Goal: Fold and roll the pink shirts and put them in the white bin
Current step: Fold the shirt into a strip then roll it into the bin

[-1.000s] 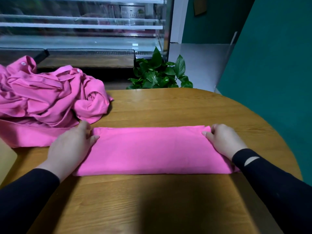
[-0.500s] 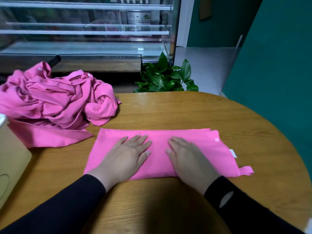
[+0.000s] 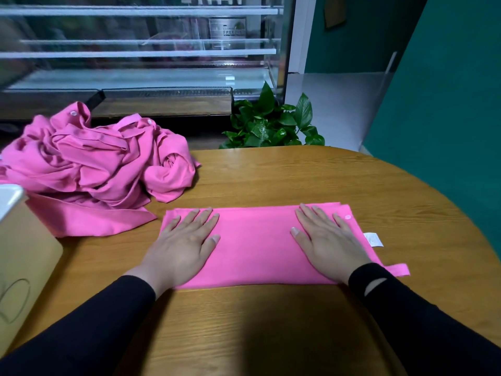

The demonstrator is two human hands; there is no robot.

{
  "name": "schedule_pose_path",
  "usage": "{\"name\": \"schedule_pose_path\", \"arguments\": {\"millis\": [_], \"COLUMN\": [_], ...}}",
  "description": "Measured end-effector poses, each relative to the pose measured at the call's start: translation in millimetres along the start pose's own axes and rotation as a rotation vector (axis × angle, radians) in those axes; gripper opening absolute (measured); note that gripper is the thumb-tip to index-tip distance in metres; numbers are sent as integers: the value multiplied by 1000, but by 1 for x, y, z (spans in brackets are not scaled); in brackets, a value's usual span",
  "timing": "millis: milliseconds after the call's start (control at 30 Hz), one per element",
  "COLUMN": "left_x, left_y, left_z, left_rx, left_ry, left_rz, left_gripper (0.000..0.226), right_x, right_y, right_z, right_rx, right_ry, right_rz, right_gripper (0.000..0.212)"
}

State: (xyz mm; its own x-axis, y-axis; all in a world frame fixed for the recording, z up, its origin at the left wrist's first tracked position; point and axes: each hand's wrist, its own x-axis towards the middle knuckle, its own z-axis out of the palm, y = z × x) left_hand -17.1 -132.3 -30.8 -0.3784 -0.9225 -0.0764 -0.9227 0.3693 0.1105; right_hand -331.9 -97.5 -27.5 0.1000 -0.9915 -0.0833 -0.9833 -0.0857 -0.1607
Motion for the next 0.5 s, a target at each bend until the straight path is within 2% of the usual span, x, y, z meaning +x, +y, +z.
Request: {"name": "schedule_pose_path", "arguments": {"millis": [300, 433, 500], "left_x": [-15, -24, -28], "left_y": [-37, -19, -10], "left_z": [3, 8, 10], "left_rx": [-60, -77, -84], "left_ry": [19, 90, 110], "left_rz": [-30, -158, -224], "left_gripper": [80, 82, 82], "right_x": [9, 30, 29], "right_y": [14, 11, -10], "right_z": [-2, -14, -20], "right_rx": [-25, -89, -122], "right_ry": [-1, -37, 68], "right_rz": [-32, -32, -26], "right_gripper": [71, 69, 61]}}
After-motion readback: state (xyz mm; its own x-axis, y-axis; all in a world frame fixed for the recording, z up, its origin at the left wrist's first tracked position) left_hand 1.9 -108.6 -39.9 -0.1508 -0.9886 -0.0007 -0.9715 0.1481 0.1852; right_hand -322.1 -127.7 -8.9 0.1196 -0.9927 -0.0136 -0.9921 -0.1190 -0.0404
